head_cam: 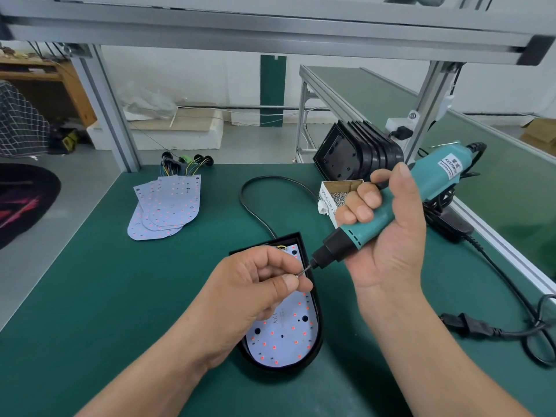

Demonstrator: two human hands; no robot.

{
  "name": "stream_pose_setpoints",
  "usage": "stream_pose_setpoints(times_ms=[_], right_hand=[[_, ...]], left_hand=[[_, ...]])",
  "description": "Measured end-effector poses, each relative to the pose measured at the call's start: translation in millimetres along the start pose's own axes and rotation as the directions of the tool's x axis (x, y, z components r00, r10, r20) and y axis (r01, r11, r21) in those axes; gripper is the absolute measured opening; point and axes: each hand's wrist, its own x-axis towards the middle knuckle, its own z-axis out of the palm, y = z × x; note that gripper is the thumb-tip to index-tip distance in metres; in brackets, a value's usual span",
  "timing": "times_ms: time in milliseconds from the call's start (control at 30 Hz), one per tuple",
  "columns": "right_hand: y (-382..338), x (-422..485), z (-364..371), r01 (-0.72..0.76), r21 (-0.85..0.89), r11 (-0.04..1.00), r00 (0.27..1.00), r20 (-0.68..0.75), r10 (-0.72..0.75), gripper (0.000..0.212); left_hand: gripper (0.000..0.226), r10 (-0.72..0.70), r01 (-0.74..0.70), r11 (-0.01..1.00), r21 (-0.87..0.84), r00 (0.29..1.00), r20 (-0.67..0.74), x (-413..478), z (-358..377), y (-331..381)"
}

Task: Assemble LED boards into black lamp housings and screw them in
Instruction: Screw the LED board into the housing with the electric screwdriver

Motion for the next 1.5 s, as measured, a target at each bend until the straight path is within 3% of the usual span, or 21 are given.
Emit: stream_pose_setpoints(times_ms=[167, 400, 600, 933, 1167, 1267, 1367, 1400, 1500], right_hand=[[1, 1, -2, -0.028, -0.001, 1.000, 1.000, 0.014, 0.028, 0.022], [7, 3, -6, -0.065, 0.045, 0.997, 0.990, -0.123, 0.071, 0.022], [10, 5, -8, -0.071, 0.077, 0.994, 0.984, -0.160, 0.083, 0.024], [8, 4, -9, -0.073, 0.099, 0.992, 0.983, -0.161, 0.089, 0.025], [8, 5, -10, -0.076, 0.115, 0.990, 0.985, -0.149, 0.092, 0.025], [7, 5, -9, -0.077, 0.116, 0.990, 0.985, -0.142, 0.093, 0.024], [8, 3, -8, -0.087, 0.099, 0.991, 0.986, -0.131, 0.099, 0.024], [10, 2, -7, -0.093, 0.089, 0.992, 0.987, -0.126, 0.104, 0.025], [13, -1, -6, -0.119, 0.062, 0.991, 0.987, -0.105, 0.125, 0.026]], left_hand=[[0.012, -0.011, 0.011, 1.000, 0.007, 1.000, 0.006, 0, 0, 2], [0.014, -0.022, 0.022, 0.999, -0.023, 1.000, -0.001, 1, 0, 2], [0.016, -0.036, 0.036, 0.999, -0.021, 0.999, 0.018, 2, -1, 0], [0.022, -0.037, 0.040, 0.997, -0.067, 0.999, 0.036, 2, -3, -1], [0.019, -0.058, 0.056, 0.996, -0.069, 0.998, -0.039, 3, -6, -2], [0.021, -0.008, 0.022, 0.998, 0.064, 0.976, -0.219, 6, -20, 2], [0.014, 0.168, 0.063, 0.857, 0.512, 0.904, -0.393, 12, -48, 0], [0.015, 0.167, 0.110, 0.812, 0.573, 0.897, -0.409, 14, -54, -2], [0.039, 0.052, 0.193, 0.811, 0.552, 0.917, -0.396, 18, -59, -8]])
